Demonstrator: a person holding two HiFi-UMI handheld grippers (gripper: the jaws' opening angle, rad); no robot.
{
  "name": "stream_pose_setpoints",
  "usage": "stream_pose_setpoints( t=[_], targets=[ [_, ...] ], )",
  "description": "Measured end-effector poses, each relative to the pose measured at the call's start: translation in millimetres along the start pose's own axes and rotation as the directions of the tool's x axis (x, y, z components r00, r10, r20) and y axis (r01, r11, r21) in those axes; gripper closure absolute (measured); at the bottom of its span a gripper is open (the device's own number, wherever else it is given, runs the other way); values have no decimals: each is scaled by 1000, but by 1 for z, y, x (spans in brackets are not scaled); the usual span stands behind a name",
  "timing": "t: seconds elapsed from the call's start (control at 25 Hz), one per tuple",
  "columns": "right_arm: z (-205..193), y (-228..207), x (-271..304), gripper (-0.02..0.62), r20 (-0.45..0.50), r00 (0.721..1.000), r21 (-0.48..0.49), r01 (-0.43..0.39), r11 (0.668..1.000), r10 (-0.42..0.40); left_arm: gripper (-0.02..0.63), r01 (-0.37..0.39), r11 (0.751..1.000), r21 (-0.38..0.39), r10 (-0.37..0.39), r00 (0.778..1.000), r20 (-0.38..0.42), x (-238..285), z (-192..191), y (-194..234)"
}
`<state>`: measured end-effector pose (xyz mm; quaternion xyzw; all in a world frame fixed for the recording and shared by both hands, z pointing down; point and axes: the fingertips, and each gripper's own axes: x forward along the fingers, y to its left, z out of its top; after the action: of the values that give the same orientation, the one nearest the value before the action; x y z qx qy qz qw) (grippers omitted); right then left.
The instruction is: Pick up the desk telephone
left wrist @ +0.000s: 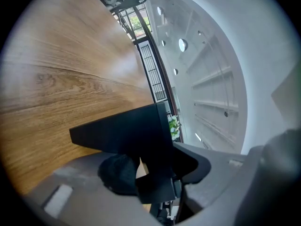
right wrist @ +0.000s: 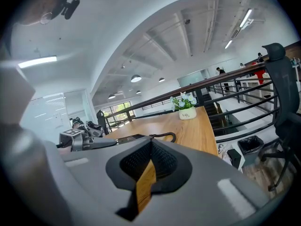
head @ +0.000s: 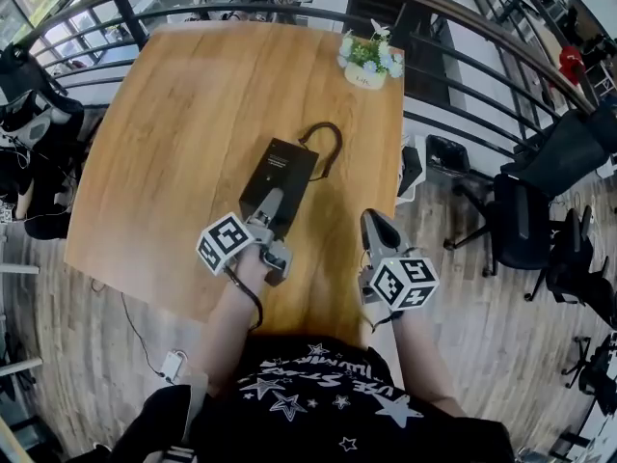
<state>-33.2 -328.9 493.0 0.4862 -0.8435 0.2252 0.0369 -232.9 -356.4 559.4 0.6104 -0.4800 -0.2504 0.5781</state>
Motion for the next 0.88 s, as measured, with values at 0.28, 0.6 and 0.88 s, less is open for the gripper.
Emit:
stream_pose_setpoints(
  t=[0.28,0.6,0.88],
  targets=[
    [6,10,-13,595,12,999,-17,-51,999,51,399,14,1000,19,-14,1000,0,-27,-20,-11],
    [12,23,-34,595,14,992,-33,-129,991,129,400,21,1000,11,-22,999,45,-67,-43,-25],
    [12,27,-57,595,11,977,-26,-211,977,211,400,14,1000,-8,-13,992,128,-106,-70,-35]
  ],
)
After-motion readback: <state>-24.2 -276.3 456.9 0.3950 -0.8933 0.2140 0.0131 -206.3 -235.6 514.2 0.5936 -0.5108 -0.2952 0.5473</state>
